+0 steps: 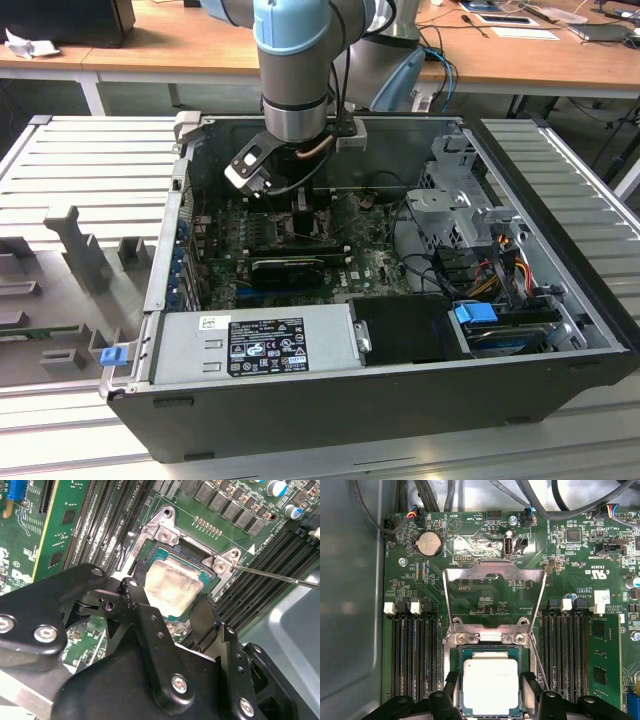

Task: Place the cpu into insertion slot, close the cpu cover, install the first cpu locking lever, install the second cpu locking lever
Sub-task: 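Place the cpu into insertion slot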

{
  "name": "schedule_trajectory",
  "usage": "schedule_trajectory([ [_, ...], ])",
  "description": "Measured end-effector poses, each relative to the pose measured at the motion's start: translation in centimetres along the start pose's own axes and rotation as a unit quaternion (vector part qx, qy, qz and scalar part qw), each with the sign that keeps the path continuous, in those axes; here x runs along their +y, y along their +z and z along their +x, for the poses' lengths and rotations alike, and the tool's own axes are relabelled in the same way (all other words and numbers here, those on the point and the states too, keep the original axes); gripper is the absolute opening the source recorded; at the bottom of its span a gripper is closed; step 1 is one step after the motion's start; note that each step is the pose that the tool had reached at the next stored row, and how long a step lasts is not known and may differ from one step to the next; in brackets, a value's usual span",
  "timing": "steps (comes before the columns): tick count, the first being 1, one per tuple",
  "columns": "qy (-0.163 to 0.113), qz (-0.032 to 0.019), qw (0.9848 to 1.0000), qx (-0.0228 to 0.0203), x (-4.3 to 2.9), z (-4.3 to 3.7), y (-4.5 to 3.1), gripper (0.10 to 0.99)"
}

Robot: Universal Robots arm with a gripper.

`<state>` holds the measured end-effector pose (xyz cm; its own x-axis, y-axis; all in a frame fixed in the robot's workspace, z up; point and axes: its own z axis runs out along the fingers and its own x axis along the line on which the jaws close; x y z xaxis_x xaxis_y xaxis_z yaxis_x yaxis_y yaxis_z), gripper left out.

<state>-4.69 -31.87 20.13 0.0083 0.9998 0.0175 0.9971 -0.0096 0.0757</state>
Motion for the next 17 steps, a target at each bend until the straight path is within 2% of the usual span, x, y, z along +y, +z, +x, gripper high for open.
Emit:
schedule_trajectory([
  [6,0.000,0.0000,1.0000,0.0003,0.08,0.02,-0.90,0.588],
  [8,0.000,0.0000,1.0000,0.0003,0.08,0.02,-0.96,0.463],
  [9,0.000,0.0000,1.0000,0.0003,0.08,0.02,-0.99,0.463],
  [11,0.000,0.0001,1.0000,0.0002,0.09,0.02,-1.10,0.341],
  [12,0.000,0.0000,1.0000,0.0002,0.09,0.02,-1.19,0.224],
  [14,0.000,0.0000,1.0000,0.0002,0.11,0.02,-1.40,0.106],
  [17,0.000,0.0000,1.0000,0.0003,0.13,0.03,-1.69,0.106],
])
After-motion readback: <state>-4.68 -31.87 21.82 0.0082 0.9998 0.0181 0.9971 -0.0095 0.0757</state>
